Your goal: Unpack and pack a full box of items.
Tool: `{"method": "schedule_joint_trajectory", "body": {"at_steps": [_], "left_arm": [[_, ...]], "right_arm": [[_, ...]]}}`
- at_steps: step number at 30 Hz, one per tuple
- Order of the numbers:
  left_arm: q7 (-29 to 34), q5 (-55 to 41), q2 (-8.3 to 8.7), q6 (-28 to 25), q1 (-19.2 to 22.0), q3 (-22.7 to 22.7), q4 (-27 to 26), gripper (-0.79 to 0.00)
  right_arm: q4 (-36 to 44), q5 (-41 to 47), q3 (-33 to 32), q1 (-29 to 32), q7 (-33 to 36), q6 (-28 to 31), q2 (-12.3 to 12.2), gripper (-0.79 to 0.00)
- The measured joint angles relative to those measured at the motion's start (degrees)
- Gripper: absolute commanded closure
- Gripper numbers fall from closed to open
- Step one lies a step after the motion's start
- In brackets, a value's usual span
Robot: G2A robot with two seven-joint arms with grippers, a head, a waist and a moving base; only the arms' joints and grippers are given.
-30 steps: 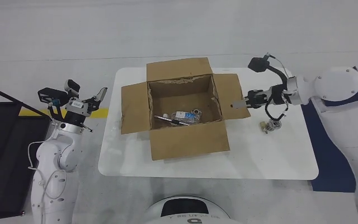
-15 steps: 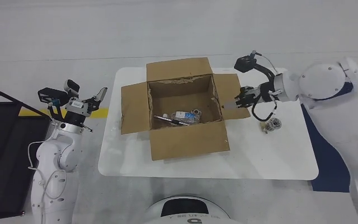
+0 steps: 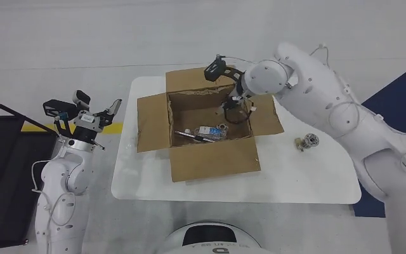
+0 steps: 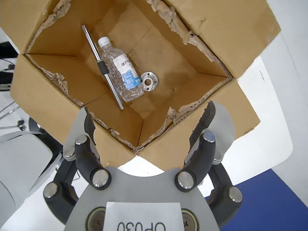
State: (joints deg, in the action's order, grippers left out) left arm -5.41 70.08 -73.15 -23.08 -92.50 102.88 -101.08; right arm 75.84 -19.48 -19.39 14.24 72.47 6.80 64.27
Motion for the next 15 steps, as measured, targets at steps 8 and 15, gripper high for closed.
{"method": "schedule_joint_trajectory", "body": {"at_steps": [8,15], "left_arm": [[0.00,0.00,0.00,0.00,0.00,0.00,0.00,-0.785],[0.00,0.00,0.00,0.00,0.00,0.00,0.00,-0.785]], "right_arm": [[-13.54,-0.06,8.13,-0.32,0.41,3.81,10.12,-0.496],[-23.63,-3.15,9.66,0.88,4.18,7.85,18.37,-0.711]]}}
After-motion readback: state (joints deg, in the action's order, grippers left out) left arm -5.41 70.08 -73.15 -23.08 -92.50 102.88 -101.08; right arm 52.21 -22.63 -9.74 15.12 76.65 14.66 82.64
